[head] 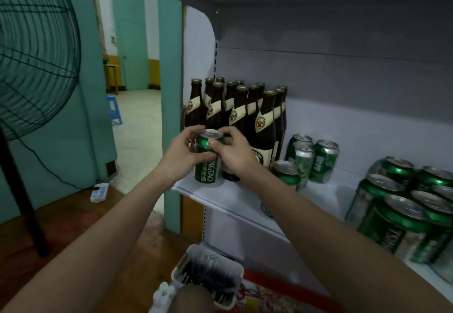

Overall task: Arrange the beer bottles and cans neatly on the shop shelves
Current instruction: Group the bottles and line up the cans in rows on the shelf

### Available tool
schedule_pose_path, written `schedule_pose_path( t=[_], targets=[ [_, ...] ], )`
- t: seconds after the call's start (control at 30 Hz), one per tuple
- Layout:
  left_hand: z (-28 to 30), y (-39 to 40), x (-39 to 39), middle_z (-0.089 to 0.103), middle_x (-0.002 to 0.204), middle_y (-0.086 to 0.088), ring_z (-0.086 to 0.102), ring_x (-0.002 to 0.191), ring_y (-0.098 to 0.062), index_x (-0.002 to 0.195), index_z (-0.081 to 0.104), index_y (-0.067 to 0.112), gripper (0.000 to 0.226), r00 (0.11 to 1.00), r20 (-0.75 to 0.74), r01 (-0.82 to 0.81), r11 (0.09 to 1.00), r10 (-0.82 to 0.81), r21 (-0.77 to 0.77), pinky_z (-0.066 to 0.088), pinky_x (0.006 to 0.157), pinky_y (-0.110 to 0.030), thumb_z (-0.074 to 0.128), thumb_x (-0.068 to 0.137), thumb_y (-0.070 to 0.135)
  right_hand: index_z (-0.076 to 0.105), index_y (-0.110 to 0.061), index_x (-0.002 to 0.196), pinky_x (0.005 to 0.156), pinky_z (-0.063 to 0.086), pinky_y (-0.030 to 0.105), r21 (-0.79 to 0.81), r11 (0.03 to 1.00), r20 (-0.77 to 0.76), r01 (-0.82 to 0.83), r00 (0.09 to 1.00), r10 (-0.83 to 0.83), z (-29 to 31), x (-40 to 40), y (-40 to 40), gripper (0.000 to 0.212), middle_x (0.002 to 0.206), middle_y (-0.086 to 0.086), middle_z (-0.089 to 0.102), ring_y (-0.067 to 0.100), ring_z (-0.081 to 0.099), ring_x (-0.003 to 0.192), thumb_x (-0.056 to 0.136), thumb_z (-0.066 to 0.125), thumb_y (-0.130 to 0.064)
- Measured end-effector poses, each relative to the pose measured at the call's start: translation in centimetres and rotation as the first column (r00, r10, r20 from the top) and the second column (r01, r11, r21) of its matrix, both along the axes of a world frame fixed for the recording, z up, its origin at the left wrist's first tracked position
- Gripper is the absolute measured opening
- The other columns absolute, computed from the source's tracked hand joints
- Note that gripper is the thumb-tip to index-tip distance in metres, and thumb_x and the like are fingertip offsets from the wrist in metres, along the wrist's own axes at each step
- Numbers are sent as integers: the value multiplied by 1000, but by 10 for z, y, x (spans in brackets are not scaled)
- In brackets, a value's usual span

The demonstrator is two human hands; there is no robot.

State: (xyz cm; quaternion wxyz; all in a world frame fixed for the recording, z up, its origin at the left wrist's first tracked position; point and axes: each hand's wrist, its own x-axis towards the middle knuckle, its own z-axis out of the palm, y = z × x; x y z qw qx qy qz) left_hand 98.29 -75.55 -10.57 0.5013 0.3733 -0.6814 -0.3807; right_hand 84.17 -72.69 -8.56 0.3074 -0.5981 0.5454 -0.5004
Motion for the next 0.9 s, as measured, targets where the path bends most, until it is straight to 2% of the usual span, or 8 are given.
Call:
schedule_pose_path(
  t=[0.27, 0.4, 0.47, 0.57, 0.63, 0.7, 0.8, 0.9],
  targets=[
    [-37, -24, 9, 56, 117, 16, 59, 116, -21, 126, 49, 30, 59, 999, -49, 23, 999, -21, 40, 50, 101, -40, 71, 83, -2, 50, -24, 112, 102, 48, 49, 0, 1000, 84, 27, 996, -27, -38, 23, -32, 19, 124, 7, 61, 26, 59, 115, 97, 59, -16],
    [-37, -22, 5, 46, 131, 13, 43, 126, -9, 142, 41, 26, 67, 1000, 8, -21, 999, 20, 28, 41, 102, -27, 69, 86, 2, 49, -15, 133, 102, 46, 36, -23, 1000, -40, -5, 999, 4, -35, 24, -20, 34, 132, 8, 57, 16, 54, 112, 100, 55, -18],
    [-36, -14, 1, 43, 134, 13, 40, 123, -3, 144, 41, 24, 66, 985, 27, -165, 982, 168, -86, 36, 97, -18, 70, 87, 9, 37, -12, 147, 104, 45, 37, -67, 998, -142, 11, 990, -20, -32, 20, -6, 51, 143, 8, 49, 19, 51, 121, 100, 55, -20],
    [-29, 10, -10, 60, 118, 8, 55, 110, -3, 117, 59, 24, 27, 934, -158, -355, 873, 320, -334, 44, 93, -15, 62, 93, 13, 41, -16, 145, 101, 49, 32, -276, 961, -170, 16, 983, -66, -20, 7, 24, 48, 142, 2, 48, 14, 49, 126, 99, 56, -22],
    [-24, 27, -25, 64, 103, 5, 61, 97, -6, 104, 63, 20, 13, 950, -209, -299, 878, 234, -375, 51, 84, -20, 57, 96, 11, 50, -15, 134, 91, 49, 18, -422, 906, -157, 41, 980, -118, -10, -8, 48, 36, 130, -2, 53, 6, 53, 115, 99, 55, -18],
    [-25, 41, -44, 65, 98, 4, 62, 92, -9, 105, 63, 18, 12, 987, -127, -136, 919, 95, -370, 52, 79, -22, 55, 97, 13, 56, -15, 123, 88, 47, 15, -551, 825, -118, 126, 967, -227, -7, -26, 69, 26, 120, -4, 54, 4, 54, 108, 98, 54, -12],
    [-34, 53, -73, 64, 106, 2, 63, 97, -10, 117, 58, 18, 21, 994, 6, 106, 956, -109, -275, 53, 83, -24, 58, 98, 26, 58, -14, 114, 89, 48, 27, -642, 701, -43, 311, 898, -438, -22, -59, 86, 20, 112, -3, 53, 11, 54, 105, 95, 54, -12],
    [-45, 60, -96, 58, 112, 2, 61, 100, -14, 120, 50, 22, 35, 981, 26, 195, 969, -193, -154, 54, 85, -30, 65, 91, 36, 52, -17, 118, 95, 46, 36, -536, 753, -36, 382, 881, -472, -48, -92, 96, 22, 115, -1, 53, 17, 52, 110, 97, 55, -25]
  ],
)
